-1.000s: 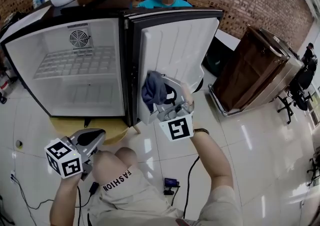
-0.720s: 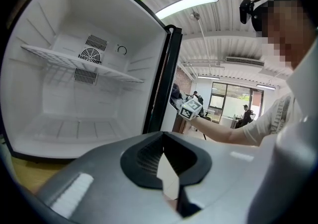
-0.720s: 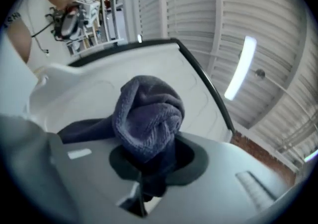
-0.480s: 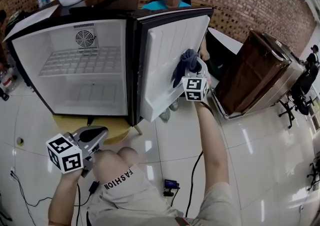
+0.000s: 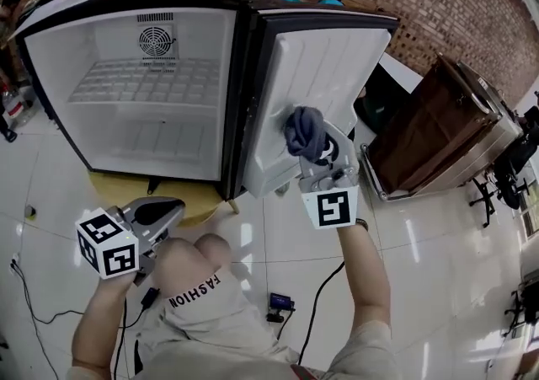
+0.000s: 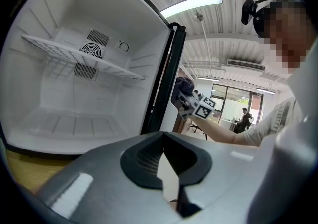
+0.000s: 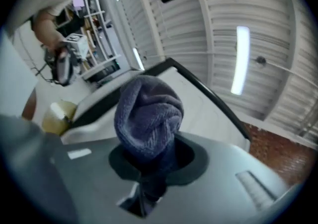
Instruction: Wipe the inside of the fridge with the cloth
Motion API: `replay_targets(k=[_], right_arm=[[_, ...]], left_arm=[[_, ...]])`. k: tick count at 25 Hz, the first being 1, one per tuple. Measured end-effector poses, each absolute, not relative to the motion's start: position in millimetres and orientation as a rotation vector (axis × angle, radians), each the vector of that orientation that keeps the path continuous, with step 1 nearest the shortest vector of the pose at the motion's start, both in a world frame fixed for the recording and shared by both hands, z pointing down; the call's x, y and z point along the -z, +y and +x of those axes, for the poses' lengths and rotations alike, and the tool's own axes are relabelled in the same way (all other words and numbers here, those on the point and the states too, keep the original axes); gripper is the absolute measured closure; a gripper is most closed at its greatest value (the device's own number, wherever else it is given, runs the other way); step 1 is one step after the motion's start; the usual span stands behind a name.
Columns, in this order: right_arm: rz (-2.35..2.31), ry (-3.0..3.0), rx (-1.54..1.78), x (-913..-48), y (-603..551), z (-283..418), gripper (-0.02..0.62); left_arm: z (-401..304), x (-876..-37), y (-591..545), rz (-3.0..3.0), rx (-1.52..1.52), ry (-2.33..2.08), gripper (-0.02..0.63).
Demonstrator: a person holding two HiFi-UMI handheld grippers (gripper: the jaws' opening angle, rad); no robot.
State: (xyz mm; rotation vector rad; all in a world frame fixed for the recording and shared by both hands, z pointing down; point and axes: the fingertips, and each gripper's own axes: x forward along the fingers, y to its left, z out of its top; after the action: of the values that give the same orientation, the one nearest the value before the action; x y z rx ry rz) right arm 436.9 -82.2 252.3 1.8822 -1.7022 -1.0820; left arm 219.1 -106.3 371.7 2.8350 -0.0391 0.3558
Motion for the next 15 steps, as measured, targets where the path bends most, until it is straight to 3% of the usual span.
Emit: replay_targets(k=[4,15], right_arm=[[1.708,-1.821,1.077,-303.5,-102.1,384.0,0.540],[1.793,-1.646,1.208,-311.0,-121.9,456.3,0.538]], left_arm=[[218.4,-373.1,-103.1,2.836,-0.346,-0.037,0.601],[198.8,-370.2,-109.1,2.834,-0.325,-0.083,0.601]])
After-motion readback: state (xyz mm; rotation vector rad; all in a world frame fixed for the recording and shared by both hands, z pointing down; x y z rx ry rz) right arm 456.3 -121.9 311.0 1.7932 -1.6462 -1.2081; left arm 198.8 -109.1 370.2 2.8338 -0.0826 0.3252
